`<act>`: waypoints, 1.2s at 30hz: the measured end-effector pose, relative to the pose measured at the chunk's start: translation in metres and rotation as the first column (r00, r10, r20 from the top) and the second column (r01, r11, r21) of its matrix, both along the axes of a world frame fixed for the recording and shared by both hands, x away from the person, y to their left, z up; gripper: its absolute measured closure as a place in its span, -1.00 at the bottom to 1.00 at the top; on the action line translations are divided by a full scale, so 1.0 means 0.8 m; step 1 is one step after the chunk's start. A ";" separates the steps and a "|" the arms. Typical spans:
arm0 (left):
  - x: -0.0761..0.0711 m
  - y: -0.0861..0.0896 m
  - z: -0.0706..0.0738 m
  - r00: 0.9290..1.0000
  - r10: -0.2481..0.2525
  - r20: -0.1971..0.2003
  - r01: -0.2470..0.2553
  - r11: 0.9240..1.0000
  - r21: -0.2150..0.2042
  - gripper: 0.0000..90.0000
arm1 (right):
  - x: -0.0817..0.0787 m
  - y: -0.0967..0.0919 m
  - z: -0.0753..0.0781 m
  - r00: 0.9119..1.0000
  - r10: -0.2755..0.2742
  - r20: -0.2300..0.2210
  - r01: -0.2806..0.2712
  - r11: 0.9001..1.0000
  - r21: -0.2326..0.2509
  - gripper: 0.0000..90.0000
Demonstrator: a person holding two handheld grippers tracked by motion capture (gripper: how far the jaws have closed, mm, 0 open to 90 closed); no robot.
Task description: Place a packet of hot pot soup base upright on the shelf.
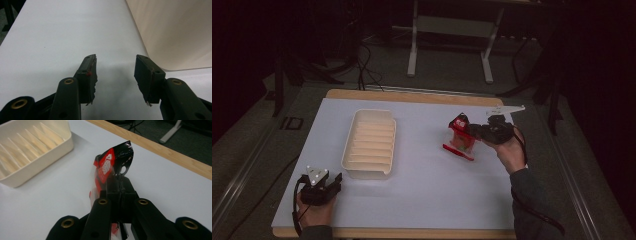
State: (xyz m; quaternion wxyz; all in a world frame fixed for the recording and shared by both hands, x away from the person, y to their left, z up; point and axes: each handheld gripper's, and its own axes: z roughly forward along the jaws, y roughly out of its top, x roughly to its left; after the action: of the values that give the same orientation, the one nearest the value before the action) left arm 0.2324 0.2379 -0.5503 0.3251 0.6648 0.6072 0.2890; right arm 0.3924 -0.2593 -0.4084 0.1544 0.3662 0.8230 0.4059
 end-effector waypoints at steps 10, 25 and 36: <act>0.000 0.000 0.000 1.000 0.000 0.000 0.000 1.000 0.000 0.16 | -0.002 0.019 0.001 0.999 0.050 0.000 -0.050 0.999 -0.008 0.97; 0.000 0.000 0.000 1.000 0.001 0.003 -0.001 1.000 -0.006 0.16 | -0.007 0.052 0.010 0.994 0.109 0.027 -0.108 0.994 -0.027 0.97; -0.001 0.004 0.000 1.000 0.009 0.010 -0.008 0.999 -0.035 0.15 | -0.002 0.069 0.013 0.991 0.124 0.047 -0.122 0.992 -0.034 0.97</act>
State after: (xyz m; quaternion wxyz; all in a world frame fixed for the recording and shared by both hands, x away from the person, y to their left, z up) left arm 0.2319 0.2412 -0.5503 0.3385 0.6551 0.6133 0.2831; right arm 0.3904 -0.2040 -0.3977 0.1548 0.3022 0.8462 0.4107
